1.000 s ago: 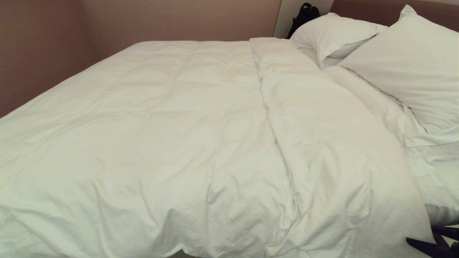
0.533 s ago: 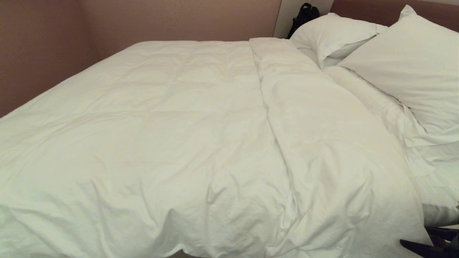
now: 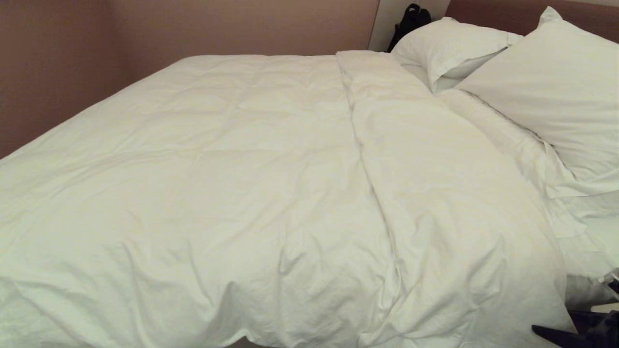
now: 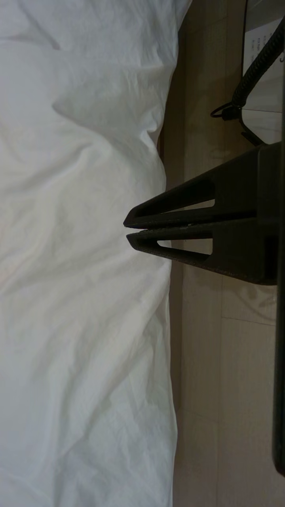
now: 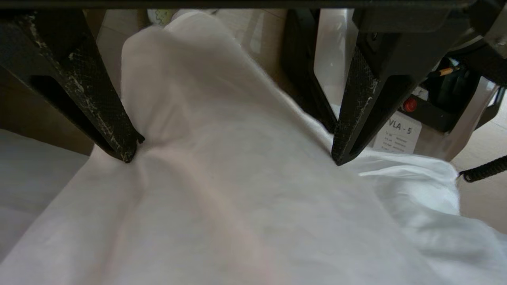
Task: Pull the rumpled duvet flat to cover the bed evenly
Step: Flatten the corners of the folded blanket
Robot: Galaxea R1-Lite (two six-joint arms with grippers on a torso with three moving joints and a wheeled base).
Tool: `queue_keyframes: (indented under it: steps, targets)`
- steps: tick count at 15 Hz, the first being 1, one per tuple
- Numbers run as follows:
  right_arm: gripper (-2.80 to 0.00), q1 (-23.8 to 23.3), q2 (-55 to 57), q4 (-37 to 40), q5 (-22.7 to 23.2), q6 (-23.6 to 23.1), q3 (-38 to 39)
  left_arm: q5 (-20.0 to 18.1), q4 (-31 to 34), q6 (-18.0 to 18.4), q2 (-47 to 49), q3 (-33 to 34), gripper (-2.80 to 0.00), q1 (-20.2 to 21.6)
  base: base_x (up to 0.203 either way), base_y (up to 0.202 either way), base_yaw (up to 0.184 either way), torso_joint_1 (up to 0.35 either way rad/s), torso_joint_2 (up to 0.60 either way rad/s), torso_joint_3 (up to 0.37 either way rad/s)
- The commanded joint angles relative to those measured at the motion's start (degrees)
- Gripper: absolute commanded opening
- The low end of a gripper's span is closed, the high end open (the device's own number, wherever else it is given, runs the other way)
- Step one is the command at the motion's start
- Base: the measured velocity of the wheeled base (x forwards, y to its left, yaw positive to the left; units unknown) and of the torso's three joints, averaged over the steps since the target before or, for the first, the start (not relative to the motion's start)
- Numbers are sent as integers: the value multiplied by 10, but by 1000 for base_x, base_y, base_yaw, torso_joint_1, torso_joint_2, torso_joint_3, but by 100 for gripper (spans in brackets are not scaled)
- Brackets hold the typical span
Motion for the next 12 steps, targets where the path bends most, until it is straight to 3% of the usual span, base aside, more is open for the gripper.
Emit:
queue_keyframes:
  steps: [1, 9, 10, 12]
  targets:
    - [0, 0, 28, -28, 4, -2, 1, 0, 1, 0, 0, 0, -280, 0, 0, 0, 0, 0, 0, 0]
    - [0, 1, 41, -30, 6, -1, -1, 0, 1, 0, 0, 0, -280, 0, 0, 0, 0, 0, 0, 0]
    - [-280, 6, 41, -30, 6, -1, -1, 0, 1, 0, 0, 0, -280, 0, 0, 0, 0, 0, 0, 0]
    - [-280, 8, 41, -30, 6, -1, 1, 0, 1, 0, 0, 0, -280, 0, 0, 0, 0, 0, 0, 0]
